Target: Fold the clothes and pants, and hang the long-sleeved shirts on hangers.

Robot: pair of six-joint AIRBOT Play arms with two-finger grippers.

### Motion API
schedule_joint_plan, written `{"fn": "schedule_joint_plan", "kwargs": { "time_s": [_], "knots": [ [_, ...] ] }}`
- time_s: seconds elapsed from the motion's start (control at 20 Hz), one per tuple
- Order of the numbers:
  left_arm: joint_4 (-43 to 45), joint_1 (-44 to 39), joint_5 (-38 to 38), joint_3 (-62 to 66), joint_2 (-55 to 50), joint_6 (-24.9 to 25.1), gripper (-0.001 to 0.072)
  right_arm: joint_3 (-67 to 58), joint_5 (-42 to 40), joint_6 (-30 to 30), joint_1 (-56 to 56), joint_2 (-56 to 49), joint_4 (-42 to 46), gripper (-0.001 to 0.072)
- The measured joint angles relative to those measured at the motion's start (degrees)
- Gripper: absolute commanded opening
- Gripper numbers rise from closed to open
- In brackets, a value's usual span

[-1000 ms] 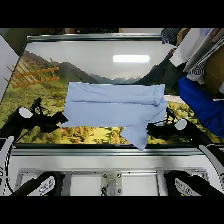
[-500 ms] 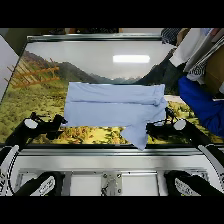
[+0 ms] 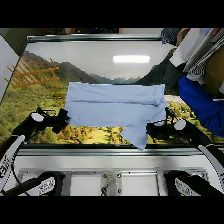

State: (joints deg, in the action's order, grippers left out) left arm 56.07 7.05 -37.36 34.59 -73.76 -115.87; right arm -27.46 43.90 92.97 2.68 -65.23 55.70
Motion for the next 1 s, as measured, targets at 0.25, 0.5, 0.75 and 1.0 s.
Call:
{"fn": "schedule_joint_plan", "kwargs": {
  "time_s": [0.25,0.5,0.75,1.0],
  "knots": [
    [1.75,-1.7,-1.07,0.94,-0.15,2.84,0.0007,-0.07,0.26,0.0,-0.04,3.23,1.09,0.0019],
    [10.45,0.92,-8.02,1.11,8.24,5.66,0.0007,-0.07,8.41,1.11,-0.07,10.05,7.23,0.0018],
    [17.88,1.86,-18.36,-3.74,21.0,9.55,0.0007,-0.04,23.52,2.45,-0.07,20.5,13.14,0.0018],
    [19.65,2.03,-24.94,-10.12,33.42,10.67,0.0007,-0.09,33.83,5.95,-0.07,30.86,17.03,0.0018]
  ]
}}
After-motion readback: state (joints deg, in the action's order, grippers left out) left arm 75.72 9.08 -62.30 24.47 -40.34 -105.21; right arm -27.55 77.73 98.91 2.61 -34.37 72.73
